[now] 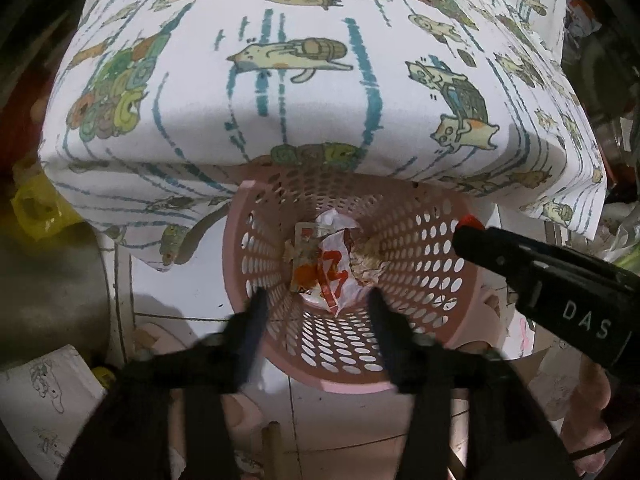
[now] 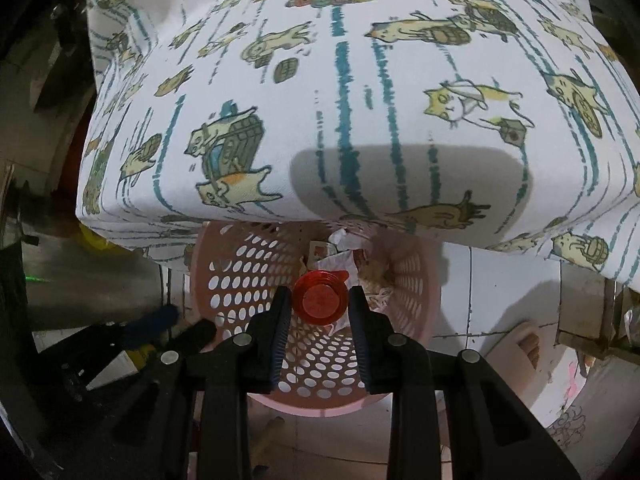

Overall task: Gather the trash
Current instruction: 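Open both tools to drop the caps into the basket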

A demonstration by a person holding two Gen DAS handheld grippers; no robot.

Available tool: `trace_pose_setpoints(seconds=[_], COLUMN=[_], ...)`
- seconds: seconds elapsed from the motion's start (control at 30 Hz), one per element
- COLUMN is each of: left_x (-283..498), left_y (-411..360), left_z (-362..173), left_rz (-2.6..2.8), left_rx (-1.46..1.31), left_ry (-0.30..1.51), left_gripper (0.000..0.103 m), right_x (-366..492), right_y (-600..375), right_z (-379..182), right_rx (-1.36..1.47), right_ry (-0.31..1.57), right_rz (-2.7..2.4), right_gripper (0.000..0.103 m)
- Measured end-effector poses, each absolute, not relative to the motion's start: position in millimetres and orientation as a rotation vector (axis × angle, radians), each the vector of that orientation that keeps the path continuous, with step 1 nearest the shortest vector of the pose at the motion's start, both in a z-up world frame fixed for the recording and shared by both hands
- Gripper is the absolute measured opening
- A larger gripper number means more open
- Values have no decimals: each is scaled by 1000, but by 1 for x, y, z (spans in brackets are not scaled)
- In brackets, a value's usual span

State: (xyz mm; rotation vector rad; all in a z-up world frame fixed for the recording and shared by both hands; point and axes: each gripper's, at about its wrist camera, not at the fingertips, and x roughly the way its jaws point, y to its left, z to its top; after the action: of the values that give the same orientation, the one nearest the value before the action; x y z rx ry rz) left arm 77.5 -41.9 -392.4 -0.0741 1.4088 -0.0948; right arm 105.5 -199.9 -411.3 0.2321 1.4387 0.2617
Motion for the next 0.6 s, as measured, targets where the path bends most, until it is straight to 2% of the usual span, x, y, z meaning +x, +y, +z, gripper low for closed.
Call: trace_pose_setpoints(seconds=[0.03, 0.07, 0.27, 0.6], left_x=[77, 78, 81, 78], left_y=[-42, -41, -41, -16], left_z=[-392, -391, -374, -274], left_rz=[-97, -99, -41, 68], left_rx=[-78, -85, -10, 35], left_ry=[1410, 1414, 1374, 1144], left_gripper=[53, 54, 58, 61], right_x=[106, 105, 108, 82], right_y=[-203, -207, -216, -209], right_z=[-413, -412, -398, -263], right_rx=[261, 300, 329, 91], right_ry=[1448, 1436, 1411, 1032], right_rz=[256, 253, 229, 194], right_gripper=[52, 62, 63, 64])
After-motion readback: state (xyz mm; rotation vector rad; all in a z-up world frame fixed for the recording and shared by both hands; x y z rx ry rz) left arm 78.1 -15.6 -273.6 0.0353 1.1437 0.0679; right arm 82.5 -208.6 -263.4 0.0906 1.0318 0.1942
